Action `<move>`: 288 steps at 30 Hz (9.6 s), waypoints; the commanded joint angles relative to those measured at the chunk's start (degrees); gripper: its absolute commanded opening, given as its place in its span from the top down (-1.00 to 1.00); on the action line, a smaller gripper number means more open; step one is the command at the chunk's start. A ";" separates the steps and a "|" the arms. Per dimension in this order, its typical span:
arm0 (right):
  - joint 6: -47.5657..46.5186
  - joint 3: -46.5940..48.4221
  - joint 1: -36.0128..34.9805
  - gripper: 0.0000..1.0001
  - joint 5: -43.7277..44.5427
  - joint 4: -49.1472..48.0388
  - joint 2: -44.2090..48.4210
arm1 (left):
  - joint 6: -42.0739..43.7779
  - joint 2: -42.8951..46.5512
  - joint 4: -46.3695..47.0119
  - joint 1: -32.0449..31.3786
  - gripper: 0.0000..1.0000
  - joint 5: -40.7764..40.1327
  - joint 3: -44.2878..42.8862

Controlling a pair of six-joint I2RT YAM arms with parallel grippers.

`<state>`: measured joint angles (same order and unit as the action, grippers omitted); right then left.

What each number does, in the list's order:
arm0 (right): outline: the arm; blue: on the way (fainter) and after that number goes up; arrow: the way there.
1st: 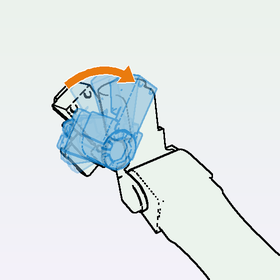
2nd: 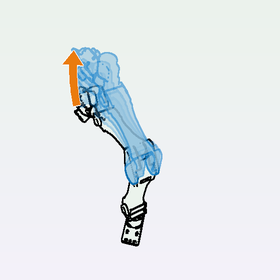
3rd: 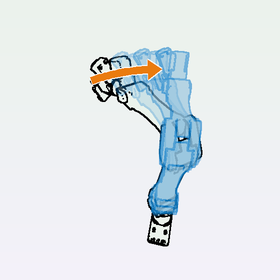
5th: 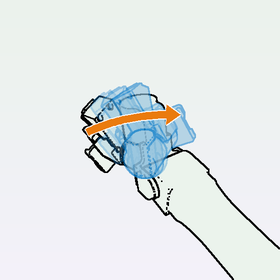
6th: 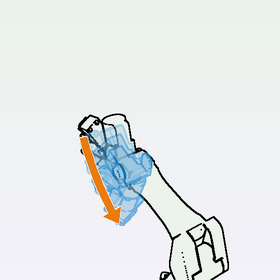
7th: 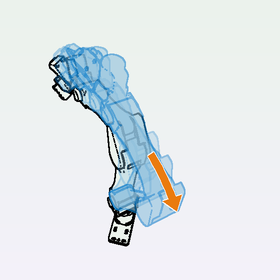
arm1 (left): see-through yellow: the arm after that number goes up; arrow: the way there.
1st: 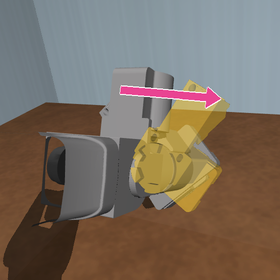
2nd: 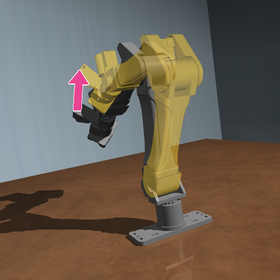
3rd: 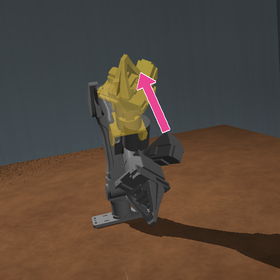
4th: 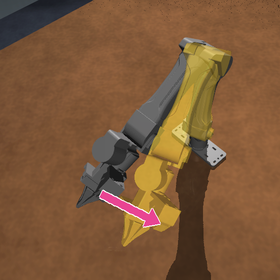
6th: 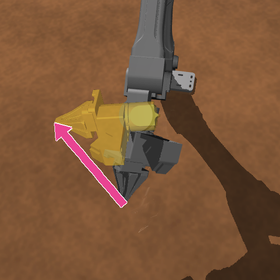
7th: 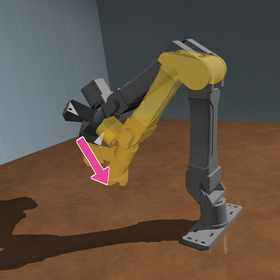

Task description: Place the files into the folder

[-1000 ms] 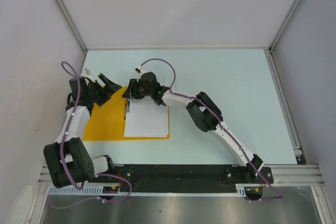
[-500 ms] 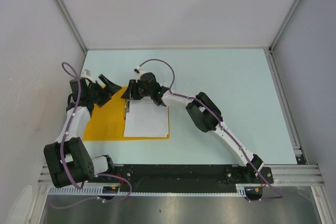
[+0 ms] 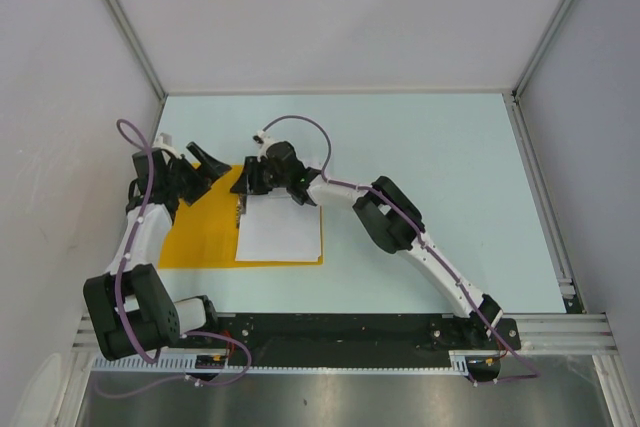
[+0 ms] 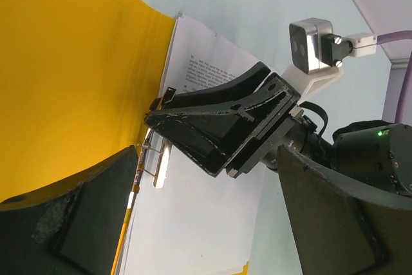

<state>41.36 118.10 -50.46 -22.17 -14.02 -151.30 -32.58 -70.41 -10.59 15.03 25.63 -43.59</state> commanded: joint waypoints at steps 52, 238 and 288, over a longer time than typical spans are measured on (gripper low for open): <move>-2.08 -13.34 -4.21 -0.31 -0.07 -0.40 17.01 | -1.00 2.30 -1.28 0.62 -0.92 0.92 -1.84; 9.15 -29.94 -4.13 1.00 17.92 15.74 10.50 | 1.82 -29.88 -11.13 -10.09 -0.62 -12.27 -11.43; 9.36 -34.87 -1.05 0.24 0.37 4.25 22.28 | -1.08 -31.28 -8.84 -19.86 -0.52 -10.08 -10.02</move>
<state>56.31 84.60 -52.23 -22.59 -18.02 -132.60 -34.04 -98.00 -15.88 -1.50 14.59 -54.87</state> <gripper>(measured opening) 0.349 0.757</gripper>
